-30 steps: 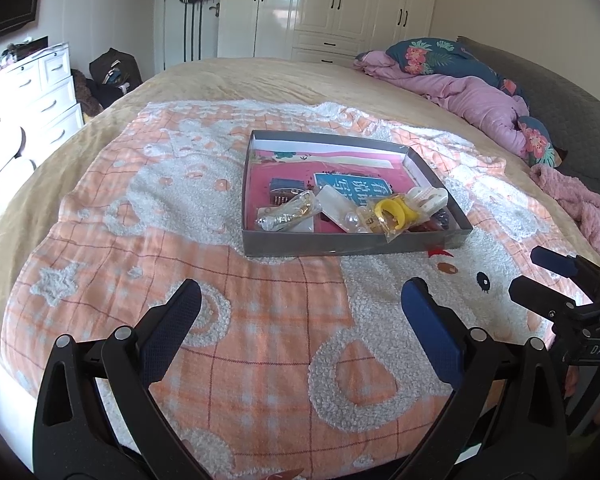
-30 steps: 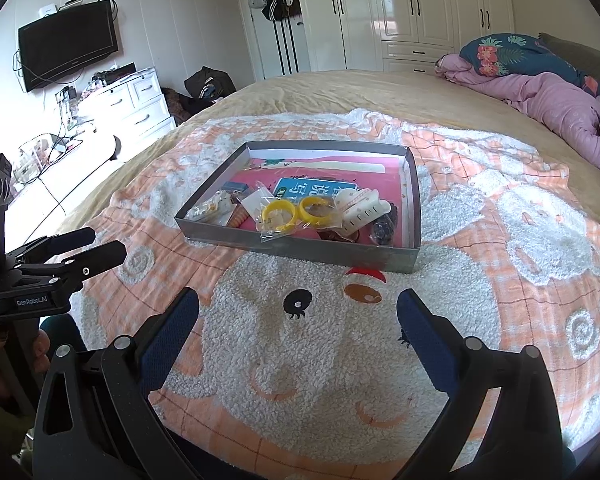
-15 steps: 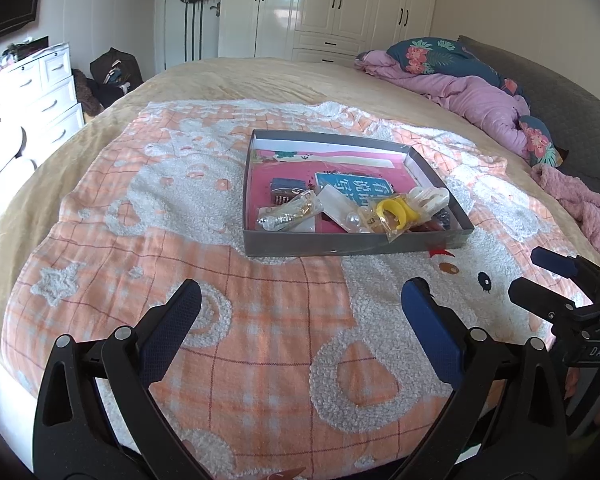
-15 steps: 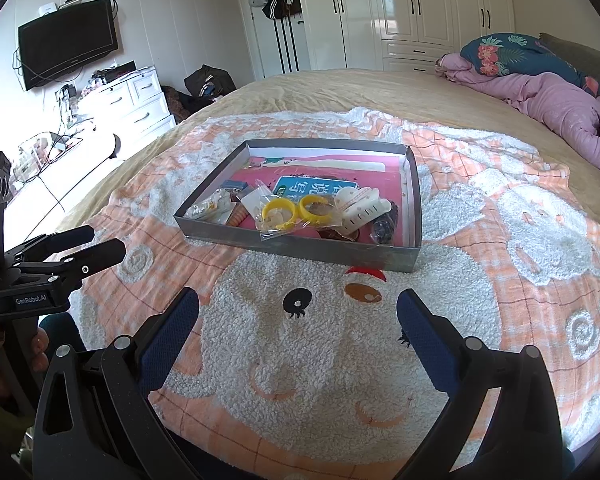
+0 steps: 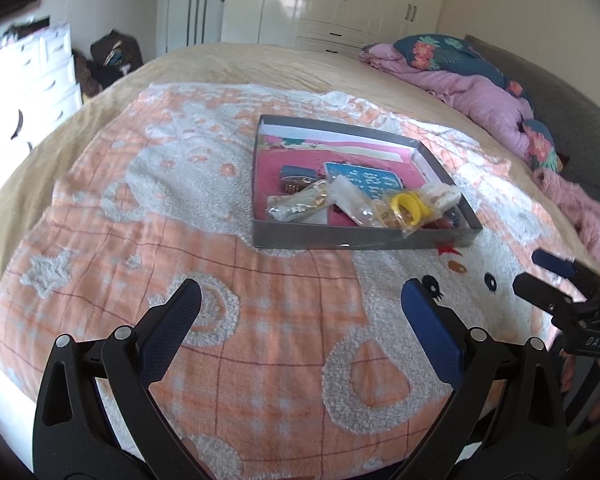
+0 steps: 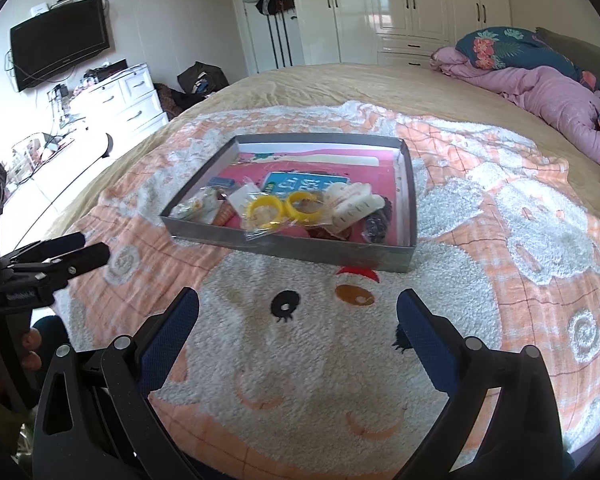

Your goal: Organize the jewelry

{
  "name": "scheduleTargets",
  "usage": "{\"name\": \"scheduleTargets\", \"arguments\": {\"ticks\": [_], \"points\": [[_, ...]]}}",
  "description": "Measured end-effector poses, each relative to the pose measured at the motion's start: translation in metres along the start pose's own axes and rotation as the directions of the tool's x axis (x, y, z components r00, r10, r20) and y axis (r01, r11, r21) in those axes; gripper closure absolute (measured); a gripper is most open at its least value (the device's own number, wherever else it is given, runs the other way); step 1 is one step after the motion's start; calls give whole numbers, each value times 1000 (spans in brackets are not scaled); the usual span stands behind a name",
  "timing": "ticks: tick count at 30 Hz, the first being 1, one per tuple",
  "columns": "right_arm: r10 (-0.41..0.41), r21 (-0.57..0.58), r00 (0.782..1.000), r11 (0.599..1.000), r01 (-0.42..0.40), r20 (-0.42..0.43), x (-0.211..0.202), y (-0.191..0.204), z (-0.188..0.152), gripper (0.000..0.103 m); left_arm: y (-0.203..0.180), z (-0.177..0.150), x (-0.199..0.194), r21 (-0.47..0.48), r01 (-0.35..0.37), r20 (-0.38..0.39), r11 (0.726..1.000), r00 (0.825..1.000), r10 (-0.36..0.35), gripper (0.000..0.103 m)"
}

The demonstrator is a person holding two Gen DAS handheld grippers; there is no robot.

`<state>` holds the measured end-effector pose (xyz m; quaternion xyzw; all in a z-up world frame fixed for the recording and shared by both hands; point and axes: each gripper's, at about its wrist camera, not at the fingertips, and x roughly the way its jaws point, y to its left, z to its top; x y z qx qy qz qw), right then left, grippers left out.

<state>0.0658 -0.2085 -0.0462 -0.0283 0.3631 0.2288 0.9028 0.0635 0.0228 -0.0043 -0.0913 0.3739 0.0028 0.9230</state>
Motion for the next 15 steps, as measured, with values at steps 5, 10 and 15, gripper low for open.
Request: {"name": "scheduleTargets", "arguments": {"ticks": [5, 10, 15], "points": [[-60, 56, 998, 997, 60, -11, 18, -37, 8, 4, 36, 20, 11, -65, -63, 10, 996, 998, 64, 9], [-232, 100, 972, 967, 234, -30, 46, -113, 29, 4, 110, 64, 44, -149, -245, -7, 958, 969, 247, 9], [-429, 145, 900, 888, 436, -76, 83, -216, 56, 4, 188, 101, 114, -182, -351, -140, 919, 934, 329, 9]]}}
